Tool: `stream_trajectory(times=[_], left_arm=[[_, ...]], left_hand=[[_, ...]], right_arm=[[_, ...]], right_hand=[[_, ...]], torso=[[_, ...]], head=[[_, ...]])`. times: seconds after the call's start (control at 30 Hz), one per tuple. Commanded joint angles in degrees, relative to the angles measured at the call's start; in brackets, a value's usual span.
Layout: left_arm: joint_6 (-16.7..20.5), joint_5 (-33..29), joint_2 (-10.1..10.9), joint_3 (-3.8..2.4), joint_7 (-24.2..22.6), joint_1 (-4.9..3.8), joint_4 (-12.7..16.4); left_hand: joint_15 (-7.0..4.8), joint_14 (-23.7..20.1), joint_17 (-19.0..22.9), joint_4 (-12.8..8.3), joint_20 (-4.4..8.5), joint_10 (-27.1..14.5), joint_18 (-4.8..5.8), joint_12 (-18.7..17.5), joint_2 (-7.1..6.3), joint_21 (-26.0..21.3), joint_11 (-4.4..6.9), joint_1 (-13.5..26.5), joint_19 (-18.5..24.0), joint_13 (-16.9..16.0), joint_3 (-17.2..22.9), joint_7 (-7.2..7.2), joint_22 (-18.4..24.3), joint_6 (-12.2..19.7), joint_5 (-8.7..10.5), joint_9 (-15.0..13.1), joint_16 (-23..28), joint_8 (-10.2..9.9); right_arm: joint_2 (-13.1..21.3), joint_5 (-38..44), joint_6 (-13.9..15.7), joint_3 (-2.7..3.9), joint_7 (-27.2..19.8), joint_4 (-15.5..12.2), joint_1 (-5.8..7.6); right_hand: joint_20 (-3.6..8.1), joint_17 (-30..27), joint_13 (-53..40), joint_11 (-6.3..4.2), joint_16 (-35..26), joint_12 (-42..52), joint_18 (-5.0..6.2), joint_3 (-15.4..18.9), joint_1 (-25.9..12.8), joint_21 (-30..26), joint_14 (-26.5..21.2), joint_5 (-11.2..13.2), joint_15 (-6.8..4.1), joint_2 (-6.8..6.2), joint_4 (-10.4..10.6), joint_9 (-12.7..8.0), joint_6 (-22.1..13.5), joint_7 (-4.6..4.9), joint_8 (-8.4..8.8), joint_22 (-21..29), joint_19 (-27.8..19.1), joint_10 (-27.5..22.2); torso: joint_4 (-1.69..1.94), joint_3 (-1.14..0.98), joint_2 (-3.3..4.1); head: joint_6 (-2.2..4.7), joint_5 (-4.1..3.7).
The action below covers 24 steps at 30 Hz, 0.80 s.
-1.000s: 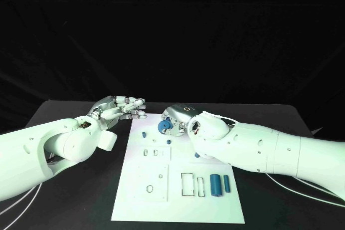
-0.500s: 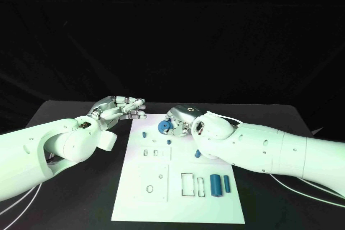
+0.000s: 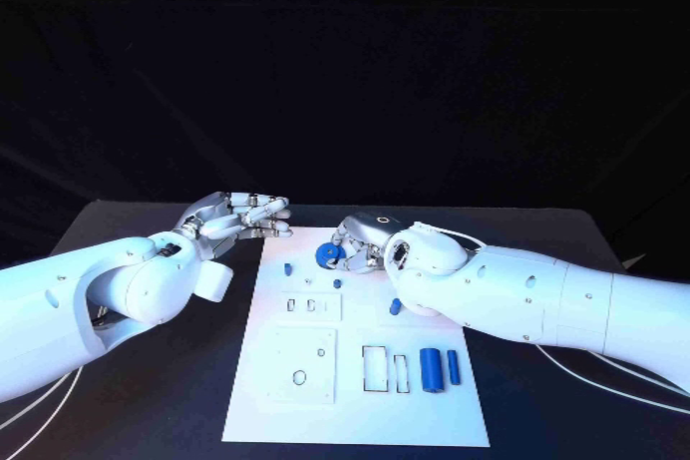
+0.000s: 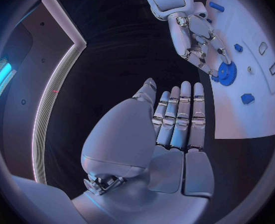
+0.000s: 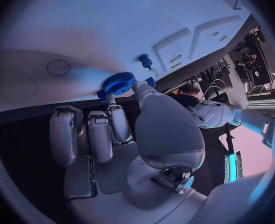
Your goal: Assemble the parts on the task board
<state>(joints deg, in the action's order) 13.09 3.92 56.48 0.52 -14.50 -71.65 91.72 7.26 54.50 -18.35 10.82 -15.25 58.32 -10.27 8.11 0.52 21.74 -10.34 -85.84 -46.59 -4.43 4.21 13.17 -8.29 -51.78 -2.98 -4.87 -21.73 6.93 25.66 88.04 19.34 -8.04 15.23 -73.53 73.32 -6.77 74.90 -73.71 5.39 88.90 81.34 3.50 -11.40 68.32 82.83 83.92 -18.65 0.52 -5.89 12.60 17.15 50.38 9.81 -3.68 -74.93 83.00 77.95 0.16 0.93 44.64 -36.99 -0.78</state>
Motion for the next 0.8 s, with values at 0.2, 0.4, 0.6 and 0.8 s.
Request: stream_trajectory(times=[0.2, 0.4, 0.6, 0.8], left_arm=[[-0.7, -0.2, 0.0, -0.04, -0.3, -0.08, 0.0], [-0.8, -0.2, -0.1, -0.03, -0.3, -0.08, -0.4], [-0.8, -0.4, -0.2, -0.01, -0.3, -0.07, -0.8], [-0.8, -0.8, -0.2, 0.10, -0.3, -0.05, -1.2]], left_hand=[[0.12, 0.4, 0.1, 0.2, -0.40, -0.2, -0.20, 0.3, 0.12, -0.4, 0.14, 0.5, -0.2, -0.1, 0.2, 0.44, 0.1, 0.3, 0.14, -0.1, 0.3, 0.1], [0.12, 0.4, 0.1, 0.2, -0.40, -0.2, -0.20, 0.3, 0.12, -0.4, 0.14, 0.5, -0.2, -0.1, 0.2, 0.44, 0.1, 0.3, 0.14, -0.1, 0.3, 0.1], [0.12, 0.4, 0.1, 0.2, -0.40, -0.2, -0.20, 0.3, 0.12, -0.4, 0.14, 0.5, -0.2, -0.1, 0.2, 0.44, 0.1, 0.3, 0.14, -0.1, 0.3, 0.1], [0.12, 0.4, 0.1, 0.2, -0.42, -0.2, -0.21, 0.3, 0.10, -0.4, 0.15, 0.5, -0.2, -0.1, 0.2, 0.42, 0.1, 0.3, 0.14, -0.1, 0.4, 0.1]], right_arm=[[2.4, -0.3, 3.2, 0.00, -0.4, -3.1, 0.07], [7.8, -7.0, 6.8, 0.29, -2.9, -8.5, 1.06], [15.0, -21.4, 4.1, 0.54, -10.1, -12.1, 2.48], [22.4, -34.4, -1.7, 0.48, -19.4, -13.1, 2.98]], right_hand=[[-0.19, 12.3, -0.3, -0.30, -0.2, 0.3, -0.78, -0.3, 0.2, -0.1, 5.4, 0.2, 0.29, -0.03, 0.2, -0.1, 0.5, 0.08, -0.02, -5.2, 0.1, 0.2], [-0.16, 12.4, -0.7, -0.30, -0.1, 0.6, -0.78, -0.8, 2.7, -0.2, 5.4, 0.1, 0.27, -0.34, -1.0, -0.3, 0.2, 0.15, 0.08, -5.3, 0.1, 0.6], [-0.02, 12.7, -1.6, -0.50, 0.0, 1.0, -0.89, -2.3, 8.1, 0.1, 5.5, 2.6, 0.12, -0.19, -4.9, -0.2, 1.5, -0.01, -0.32, -5.8, 0.4, 1.3], [0.14, 11.3, -0.8, -0.75, -0.6, 0.3, -0.54, -3.4, 11.8, -0.9, 5.2, 3.0, -0.09, -0.69, -8.4, -0.4, 2.5, -0.26, -0.13, -4.6, -0.5, 0.7]], torso=[[-0.02, -0.02, -0.06], [-0.13, -0.02, -0.15], [-0.70, -0.04, -0.61], [-1.30, -0.15, -1.15]], head=[[0.00, 0.05], [0.33, -0.15], [0.49, -0.17], [0.48, -0.72]])
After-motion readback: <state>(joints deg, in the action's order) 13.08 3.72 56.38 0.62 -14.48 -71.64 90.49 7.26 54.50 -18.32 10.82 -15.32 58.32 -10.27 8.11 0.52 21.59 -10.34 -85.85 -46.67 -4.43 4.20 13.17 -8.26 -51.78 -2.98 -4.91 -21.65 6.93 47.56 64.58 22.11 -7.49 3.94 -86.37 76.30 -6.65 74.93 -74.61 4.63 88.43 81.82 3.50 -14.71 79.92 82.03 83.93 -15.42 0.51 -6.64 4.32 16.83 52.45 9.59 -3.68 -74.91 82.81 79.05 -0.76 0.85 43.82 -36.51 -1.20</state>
